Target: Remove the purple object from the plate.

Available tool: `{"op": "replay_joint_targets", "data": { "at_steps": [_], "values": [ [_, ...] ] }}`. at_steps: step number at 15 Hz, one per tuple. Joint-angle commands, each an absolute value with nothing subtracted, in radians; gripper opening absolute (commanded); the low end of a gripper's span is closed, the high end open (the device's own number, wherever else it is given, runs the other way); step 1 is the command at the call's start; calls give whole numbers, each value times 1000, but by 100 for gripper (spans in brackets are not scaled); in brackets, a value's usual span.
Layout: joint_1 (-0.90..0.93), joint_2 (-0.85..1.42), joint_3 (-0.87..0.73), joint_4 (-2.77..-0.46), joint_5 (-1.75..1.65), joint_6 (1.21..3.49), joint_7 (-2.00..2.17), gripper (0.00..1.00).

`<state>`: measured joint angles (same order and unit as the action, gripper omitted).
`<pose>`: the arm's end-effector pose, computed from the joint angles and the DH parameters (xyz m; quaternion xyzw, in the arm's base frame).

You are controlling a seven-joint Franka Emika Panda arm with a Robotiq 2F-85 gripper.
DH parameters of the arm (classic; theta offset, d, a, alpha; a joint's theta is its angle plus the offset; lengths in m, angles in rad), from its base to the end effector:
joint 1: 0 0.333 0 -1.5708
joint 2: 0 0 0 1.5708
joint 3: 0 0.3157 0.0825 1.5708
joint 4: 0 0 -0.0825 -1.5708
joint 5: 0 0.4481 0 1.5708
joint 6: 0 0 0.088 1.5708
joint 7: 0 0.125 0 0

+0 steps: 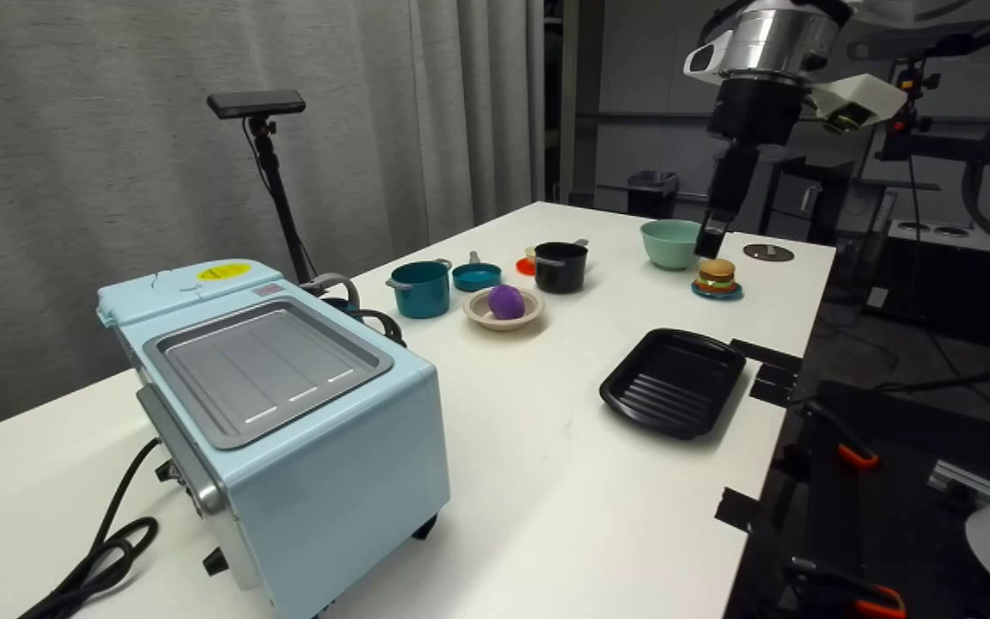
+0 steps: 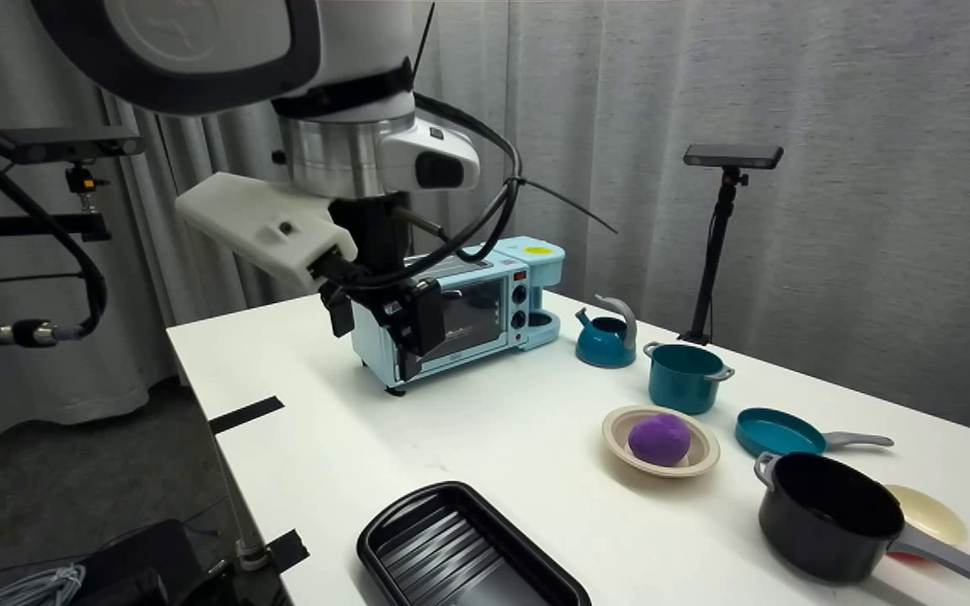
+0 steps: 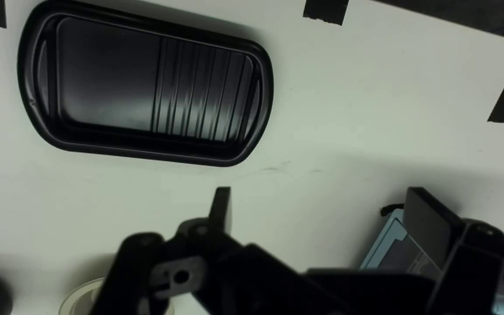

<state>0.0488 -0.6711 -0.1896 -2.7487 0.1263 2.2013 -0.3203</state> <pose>0.4015 -0.0386 0.3703 -0.9897 -0.0715 -0.0772 0.0974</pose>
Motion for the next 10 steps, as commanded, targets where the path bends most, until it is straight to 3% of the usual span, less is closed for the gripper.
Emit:
{"op": "replay_joint_targets", "data": {
  "at_steps": [1, 10],
  "values": [
    [42, -671, -183, -2747, 131, 2198, -323, 100],
    [43, -656, -187, -2733, 134, 2194, -324, 100]
  ]
}}
